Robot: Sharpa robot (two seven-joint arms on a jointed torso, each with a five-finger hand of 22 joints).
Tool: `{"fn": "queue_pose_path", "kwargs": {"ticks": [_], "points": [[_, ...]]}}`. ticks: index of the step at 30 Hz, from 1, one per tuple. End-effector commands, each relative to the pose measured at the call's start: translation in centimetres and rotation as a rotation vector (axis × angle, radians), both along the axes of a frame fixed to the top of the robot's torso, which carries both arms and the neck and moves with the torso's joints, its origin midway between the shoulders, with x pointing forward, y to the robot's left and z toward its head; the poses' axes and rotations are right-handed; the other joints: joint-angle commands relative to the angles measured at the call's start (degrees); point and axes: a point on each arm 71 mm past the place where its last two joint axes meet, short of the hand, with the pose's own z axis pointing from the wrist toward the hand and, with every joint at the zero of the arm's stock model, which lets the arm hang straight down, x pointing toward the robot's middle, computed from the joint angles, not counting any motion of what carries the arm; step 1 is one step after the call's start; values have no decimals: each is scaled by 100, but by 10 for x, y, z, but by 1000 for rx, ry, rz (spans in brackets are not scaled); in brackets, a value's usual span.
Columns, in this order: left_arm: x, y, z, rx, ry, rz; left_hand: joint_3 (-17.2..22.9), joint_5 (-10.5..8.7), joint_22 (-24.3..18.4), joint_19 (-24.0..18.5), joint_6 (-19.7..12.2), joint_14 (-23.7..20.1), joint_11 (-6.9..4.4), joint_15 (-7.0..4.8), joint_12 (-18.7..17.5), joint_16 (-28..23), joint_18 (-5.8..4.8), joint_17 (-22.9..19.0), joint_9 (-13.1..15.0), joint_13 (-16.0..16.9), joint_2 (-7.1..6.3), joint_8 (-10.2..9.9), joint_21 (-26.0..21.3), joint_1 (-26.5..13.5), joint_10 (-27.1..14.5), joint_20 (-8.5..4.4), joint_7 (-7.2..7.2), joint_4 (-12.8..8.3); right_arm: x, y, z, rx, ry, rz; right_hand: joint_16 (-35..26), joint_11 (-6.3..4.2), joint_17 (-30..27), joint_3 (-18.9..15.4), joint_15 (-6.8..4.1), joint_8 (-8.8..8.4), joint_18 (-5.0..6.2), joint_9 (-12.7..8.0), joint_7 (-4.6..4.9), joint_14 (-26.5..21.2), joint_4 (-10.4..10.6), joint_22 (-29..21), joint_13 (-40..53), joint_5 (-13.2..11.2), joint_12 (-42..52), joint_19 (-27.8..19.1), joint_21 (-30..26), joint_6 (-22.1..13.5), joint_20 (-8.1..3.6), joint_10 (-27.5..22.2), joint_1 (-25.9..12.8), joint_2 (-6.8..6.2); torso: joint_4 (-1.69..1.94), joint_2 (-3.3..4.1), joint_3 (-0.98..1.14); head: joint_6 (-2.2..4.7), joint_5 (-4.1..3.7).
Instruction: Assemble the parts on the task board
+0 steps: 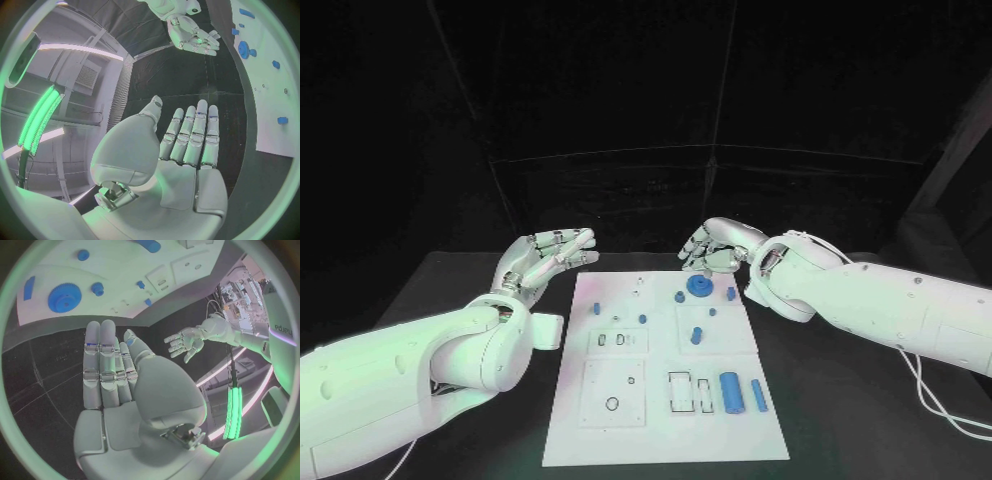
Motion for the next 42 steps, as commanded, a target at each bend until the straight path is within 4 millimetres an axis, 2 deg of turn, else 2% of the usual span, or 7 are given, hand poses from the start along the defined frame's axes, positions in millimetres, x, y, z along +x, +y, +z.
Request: {"fn": "queue_pose_path", "kwargs": {"ticks": [1, 7, 13, 18, 21, 32, 42], "points": [[-3, -8, 3, -7, -11, -78, -67, 32, -11, 112, 103, 132, -31, -34, 39, 79, 83, 41, 1, 28, -13, 29, 45, 10, 157, -12, 130, -10, 0, 4, -3, -221, -49, -13, 288, -55, 266, 70, -58, -30, 102, 6, -38, 320, 16, 148, 15, -33, -33, 106, 259, 86, -58, 130, -57, -61, 87, 113, -15, -7, -17], [-5, -13, 3, -17, -6, -106, -81, 32, -17, 154, 140, 171, -44, -50, 56, 106, 83, 61, 2, 34, 8, 37, 48, 24, 214, -25, 117, -21, 0, 10, -4, -320, -62, -12, 1125, -87, 955, 251, -87, -78, 99, -2, -84, 275, 67, 457, 4, -65, -56, 157, 769, 51, -93, 51, -220, -226, 109, 194, -28, -34, -70], [-8, -16, 5, -22, -2, -121, -82, 32, -20, 163, 148, 176, -47, -53, 58, 110, 83, 66, 1, 34, 17, 38, 47, 32, 224, -28, 113, -26, 0, 15, -6, -366, -47, 2, 1407, 41, 1234, 320, -7, -84, 90, -7, -34, 189, 108, 588, -19, -72, -68, 79, 970, -146, -39, -661, -285, -384, 112, 254, -38, -22, -87], [-9, -17, 4, -24, 1, -126, -82, 32, -20, 164, 149, 175, -48, -53, 57, 110, 83, 66, 1, 34, 19, 38, 47, 34, 225, -28, 113, -28, 0, 17, -7, -375, -40, 10, 1782, 51, 1605, 415, -1, -75, 103, -2, -36, 160, 152, 716, 0, -46, -29, 21, 1175, -316, -11, -784, -257, -441, 122, 279, -39, -27, -93], [-8, -17, 4, -24, 2, -126, -82, 32, -20, 164, 149, 175, -48, -53, 57, 110, 83, 66, 1, 34, 19, 38, 47, 34, 225, -28, 113, -28, 1, 18, -8, -382, -31, 18, 2035, 50, 1871, 466, 1, -70, 107, 2, -37, 144, 177, 778, 4, -21, -14, -10, 1273, -333, -5, -804, -247, -460, 131, 289, -44, -43, -106], [-8, -16, 5, -24, 6, -130, -80, 32, -22, 166, 149, 172, -47, -53, 55, 108, 82, 67, 0, 33, 26, 36, 45, 41, 224, -29, 116, -32, 2, 23, -11, -396, -5, 39, 2861, 49, 2711, 659, 5, -66, 111, 4, -38, 152, 259, 987, 4, 11, 29, -93, 1607, -357, 7, -791, -229, -516, 138, 332, -28, -64, -85], [-8, -17, 5, -24, 9, -133, -79, 32, -24, 168, 148, 170, -46, -52, 53, 107, 81, 68, -1, 32, 31, 35, 43, 47, 223, -30, 117, -36, 5, 26, -13, -402, 12, 42, 3426, 39, 3273, 1008, -5, -64, 71, 4, -41, 178, 267, 1420, -5, 50, 54, -52, 2045, -349, 5, -682, -146, -462, 151, 362, -26, -63, -85]]}}
